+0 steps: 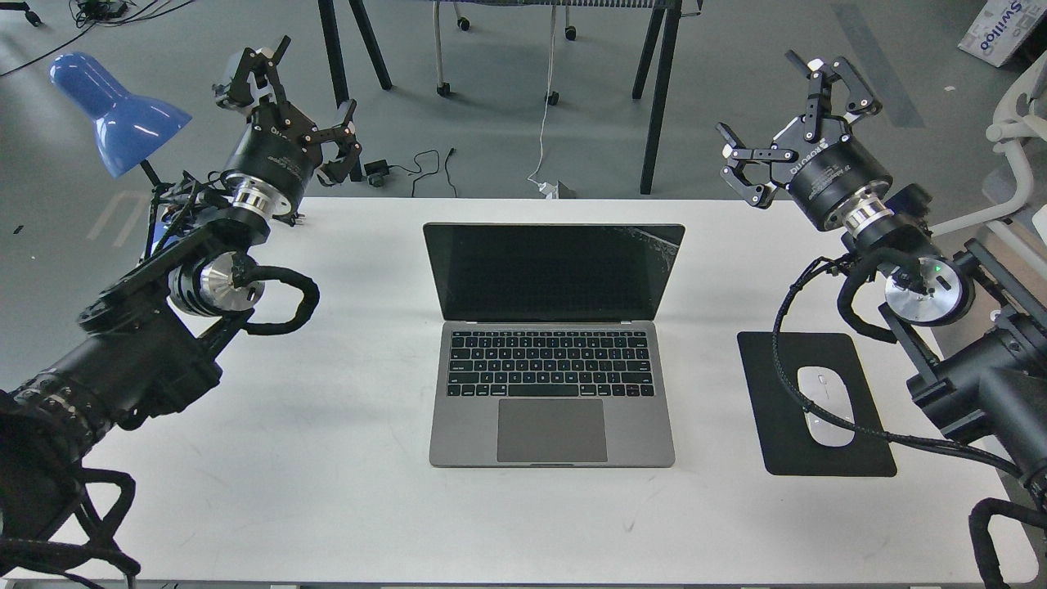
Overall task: Close notebook with right arm
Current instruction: 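Raise the right gripper and swing it over toward the laptop's screen top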
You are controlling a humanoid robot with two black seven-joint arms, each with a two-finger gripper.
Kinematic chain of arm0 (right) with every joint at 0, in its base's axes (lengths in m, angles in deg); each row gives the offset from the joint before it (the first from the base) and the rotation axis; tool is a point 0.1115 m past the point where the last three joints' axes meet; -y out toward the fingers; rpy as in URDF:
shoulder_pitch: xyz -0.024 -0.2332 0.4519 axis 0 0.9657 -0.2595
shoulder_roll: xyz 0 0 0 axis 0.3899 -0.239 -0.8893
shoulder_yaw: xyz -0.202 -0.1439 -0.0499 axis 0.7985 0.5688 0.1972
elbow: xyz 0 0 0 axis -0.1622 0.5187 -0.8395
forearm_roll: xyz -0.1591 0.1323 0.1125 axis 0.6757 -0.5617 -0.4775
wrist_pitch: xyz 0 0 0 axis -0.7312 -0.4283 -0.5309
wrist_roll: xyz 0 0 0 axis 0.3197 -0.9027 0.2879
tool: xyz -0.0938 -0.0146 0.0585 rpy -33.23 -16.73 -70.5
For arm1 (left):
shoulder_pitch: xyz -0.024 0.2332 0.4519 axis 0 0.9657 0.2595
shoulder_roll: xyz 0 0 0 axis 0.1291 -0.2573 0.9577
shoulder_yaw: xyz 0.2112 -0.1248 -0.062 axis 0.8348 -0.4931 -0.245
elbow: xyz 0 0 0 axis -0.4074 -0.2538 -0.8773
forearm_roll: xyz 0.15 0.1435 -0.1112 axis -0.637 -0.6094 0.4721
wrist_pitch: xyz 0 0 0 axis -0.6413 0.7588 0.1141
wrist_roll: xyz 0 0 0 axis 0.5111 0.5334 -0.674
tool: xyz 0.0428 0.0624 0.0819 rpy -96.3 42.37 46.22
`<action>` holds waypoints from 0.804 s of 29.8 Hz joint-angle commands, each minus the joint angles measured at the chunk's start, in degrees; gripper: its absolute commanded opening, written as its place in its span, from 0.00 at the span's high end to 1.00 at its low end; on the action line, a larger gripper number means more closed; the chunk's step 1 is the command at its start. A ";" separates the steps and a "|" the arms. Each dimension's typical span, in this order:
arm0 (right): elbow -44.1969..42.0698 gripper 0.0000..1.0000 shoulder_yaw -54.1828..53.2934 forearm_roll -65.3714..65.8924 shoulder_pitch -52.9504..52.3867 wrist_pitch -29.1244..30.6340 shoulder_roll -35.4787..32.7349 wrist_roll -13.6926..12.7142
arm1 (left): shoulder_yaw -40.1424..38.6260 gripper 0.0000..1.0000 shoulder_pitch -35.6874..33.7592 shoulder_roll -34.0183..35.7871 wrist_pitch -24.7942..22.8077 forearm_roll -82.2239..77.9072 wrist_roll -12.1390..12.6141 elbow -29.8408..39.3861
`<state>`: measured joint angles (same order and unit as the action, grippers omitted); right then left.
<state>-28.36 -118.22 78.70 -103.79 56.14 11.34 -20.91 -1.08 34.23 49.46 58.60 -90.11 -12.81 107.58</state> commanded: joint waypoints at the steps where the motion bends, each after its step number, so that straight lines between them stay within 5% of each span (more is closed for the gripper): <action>1: 0.00 0.00 0.09 0.00 0.00 0.00 0.00 -0.08 | 0.00 0.00 0.01 0.00 0.18 -0.20 0.00 0.00; 11: -0.18 0.00 3.33 0.26 -2.19 -3.86 -0.18 -0.60 | 0.00 0.00 0.01 0.00 0.27 -0.03 0.00 0.00; 24: -7.56 0.00 28.65 0.35 -19.68 -7.91 -0.27 -1.31 | -0.18 0.00 0.01 0.00 0.18 0.15 0.00 0.00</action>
<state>-34.08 -92.90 79.00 -120.62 48.28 10.61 -22.15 -1.24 34.23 49.46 58.79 -90.06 -12.81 107.59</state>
